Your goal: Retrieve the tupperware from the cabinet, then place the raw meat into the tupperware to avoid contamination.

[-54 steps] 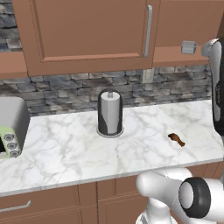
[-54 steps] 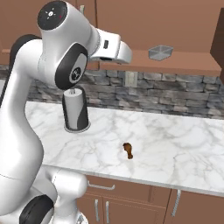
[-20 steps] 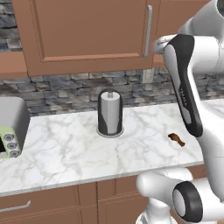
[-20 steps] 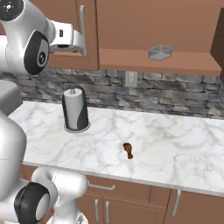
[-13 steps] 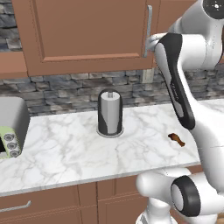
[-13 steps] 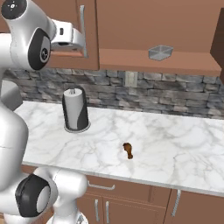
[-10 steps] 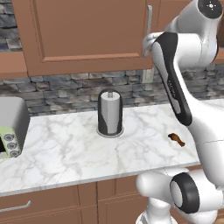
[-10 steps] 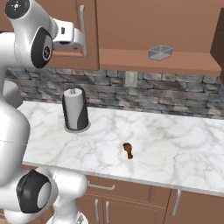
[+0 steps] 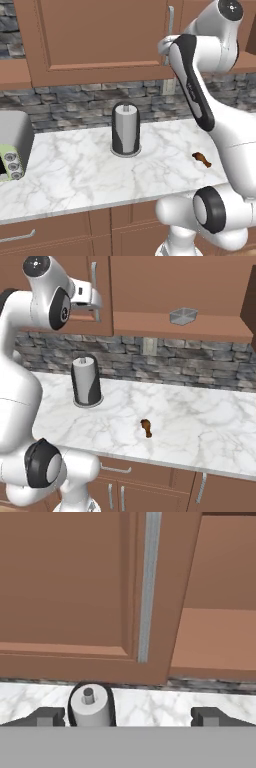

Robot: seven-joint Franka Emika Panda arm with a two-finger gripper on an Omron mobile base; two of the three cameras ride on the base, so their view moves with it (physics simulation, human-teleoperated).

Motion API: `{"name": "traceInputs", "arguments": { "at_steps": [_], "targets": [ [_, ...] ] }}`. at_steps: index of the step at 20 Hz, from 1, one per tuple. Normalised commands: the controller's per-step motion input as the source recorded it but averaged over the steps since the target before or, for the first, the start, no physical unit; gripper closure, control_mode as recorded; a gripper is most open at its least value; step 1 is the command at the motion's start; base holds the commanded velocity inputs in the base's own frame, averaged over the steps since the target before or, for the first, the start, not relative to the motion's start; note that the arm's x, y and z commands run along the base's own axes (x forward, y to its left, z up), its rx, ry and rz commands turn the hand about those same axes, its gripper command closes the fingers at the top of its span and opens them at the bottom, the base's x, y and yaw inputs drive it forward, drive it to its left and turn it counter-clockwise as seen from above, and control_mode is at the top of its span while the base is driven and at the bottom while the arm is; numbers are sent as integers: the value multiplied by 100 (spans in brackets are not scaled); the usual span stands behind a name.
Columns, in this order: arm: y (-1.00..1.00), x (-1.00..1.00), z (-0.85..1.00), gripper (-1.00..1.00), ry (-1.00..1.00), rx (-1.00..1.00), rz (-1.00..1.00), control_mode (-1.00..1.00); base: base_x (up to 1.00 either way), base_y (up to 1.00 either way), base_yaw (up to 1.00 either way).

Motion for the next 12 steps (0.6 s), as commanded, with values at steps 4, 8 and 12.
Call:
{"name": "traceInputs", "arguments": {
  "at_steps": [4, 8, 12],
  "targets": [
    [0, 42, -5, -100, 0, 0, 3, -100, 0, 0, 0],
    [0, 38, -2, -100, -1, -3, 1, -100, 0, 0, 0],
    [-5, 37, -1, -100, -1, -3, 1, -100, 0, 0, 0]
  ]
}}
